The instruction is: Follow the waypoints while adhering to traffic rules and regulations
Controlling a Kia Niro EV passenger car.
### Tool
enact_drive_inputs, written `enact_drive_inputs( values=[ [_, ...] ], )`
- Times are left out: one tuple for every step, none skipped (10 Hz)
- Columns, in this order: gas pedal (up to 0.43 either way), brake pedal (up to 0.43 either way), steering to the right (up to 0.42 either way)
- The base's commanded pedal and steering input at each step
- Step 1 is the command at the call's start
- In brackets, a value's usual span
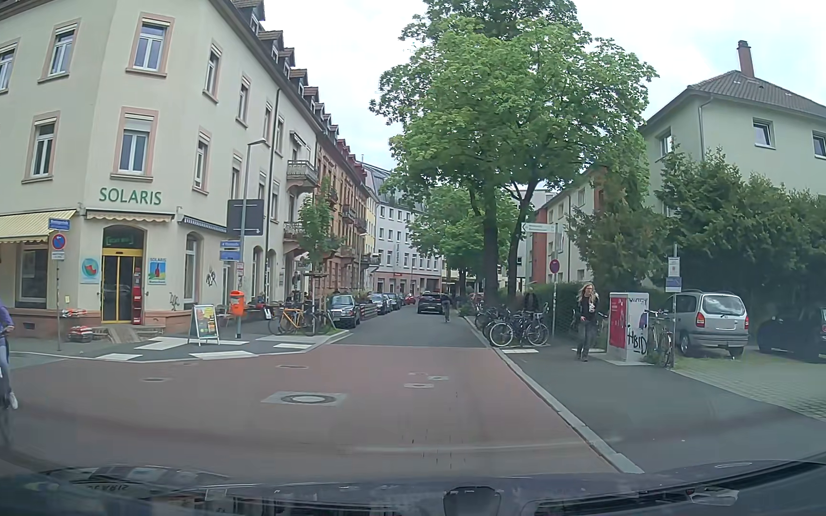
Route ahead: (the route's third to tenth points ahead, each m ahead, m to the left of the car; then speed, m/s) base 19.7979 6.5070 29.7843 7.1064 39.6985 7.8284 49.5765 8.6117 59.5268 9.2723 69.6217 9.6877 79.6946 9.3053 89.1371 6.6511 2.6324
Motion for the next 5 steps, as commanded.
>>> enact_drive_inputs(
  values=[
    [0.047, 0.000, 0.175],
    [0.047, 0.000, 0.130],
    [0.047, 0.000, 0.096],
    [0.047, 0.000, 0.053],
    [0.047, 0.000, 0.018]
  ],
)
